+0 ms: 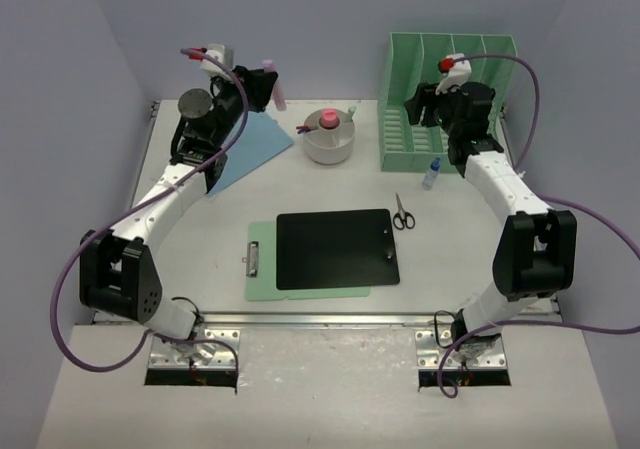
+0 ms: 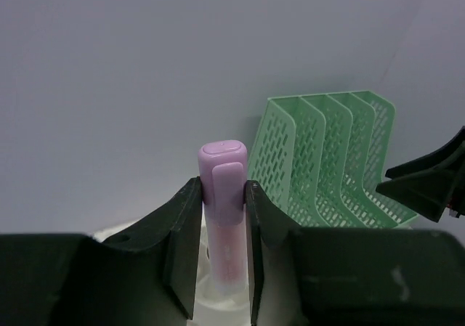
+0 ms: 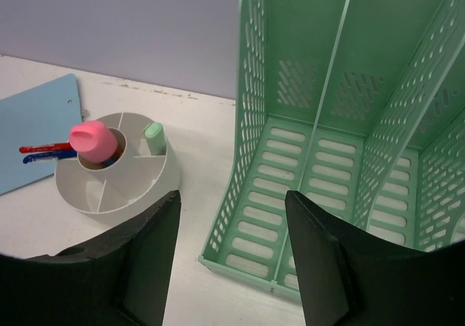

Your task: Organize the desk

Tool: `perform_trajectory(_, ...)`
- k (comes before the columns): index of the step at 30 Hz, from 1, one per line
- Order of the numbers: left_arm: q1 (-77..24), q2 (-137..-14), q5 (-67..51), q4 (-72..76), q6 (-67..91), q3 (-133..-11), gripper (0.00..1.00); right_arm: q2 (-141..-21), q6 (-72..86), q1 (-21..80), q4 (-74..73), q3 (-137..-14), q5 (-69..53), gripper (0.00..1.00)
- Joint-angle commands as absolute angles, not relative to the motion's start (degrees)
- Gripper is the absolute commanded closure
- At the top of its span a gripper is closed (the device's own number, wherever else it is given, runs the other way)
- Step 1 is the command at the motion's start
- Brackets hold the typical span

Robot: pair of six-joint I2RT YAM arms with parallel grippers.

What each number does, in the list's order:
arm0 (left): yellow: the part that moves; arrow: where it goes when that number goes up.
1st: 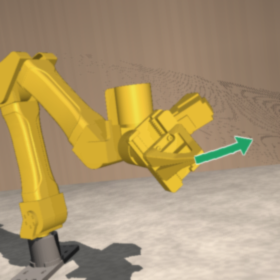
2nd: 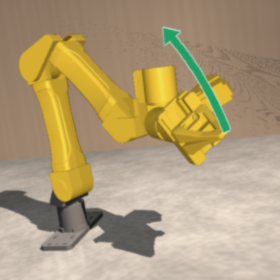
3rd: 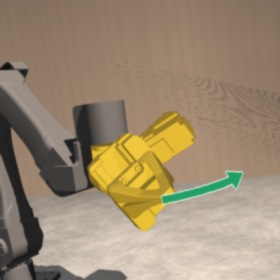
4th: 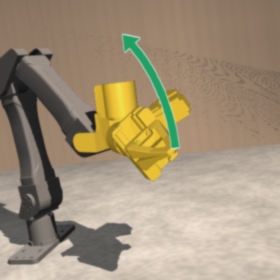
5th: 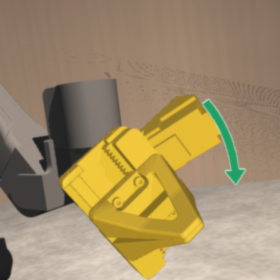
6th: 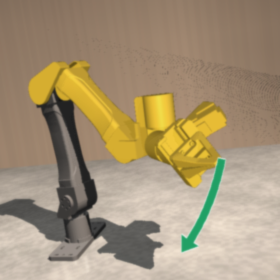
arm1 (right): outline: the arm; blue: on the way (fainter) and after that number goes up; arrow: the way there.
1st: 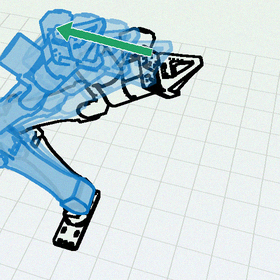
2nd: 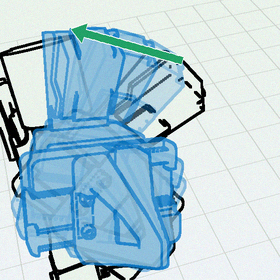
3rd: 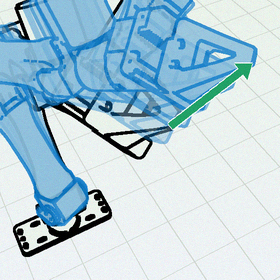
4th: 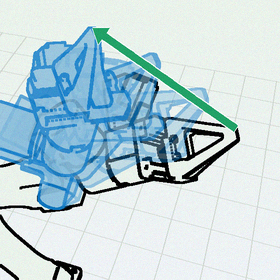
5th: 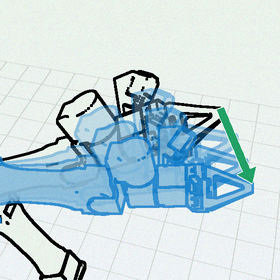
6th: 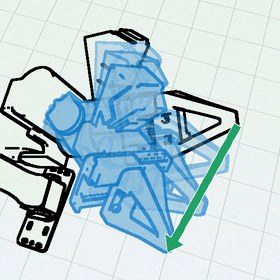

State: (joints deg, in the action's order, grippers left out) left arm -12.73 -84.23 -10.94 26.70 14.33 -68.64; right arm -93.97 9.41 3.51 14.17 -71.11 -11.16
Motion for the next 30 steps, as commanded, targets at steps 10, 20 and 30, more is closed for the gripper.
perform_trajectory(10, -14.1, -111.9, -30.6, 53.3, -7.8, -93.7, 1.00, -91.4, 8.2, 3.2, 16.9, -69.5, -11.2, 0.39)
perform_trajectory(20, -15.3, -128.8, -30.5, 54.5, -0.7, -107.1, 1.00, -90.7, 7.9, 2.6, 16.9, -67.3, -10.5, 0.39)
perform_trajectory(30, -17.4, -136.1, -30.8, 57.1, 3.7, -108.6, 1.00, -89.8, 7.6, 2.2, 16.7, -65.8, -10.1, 0.39)
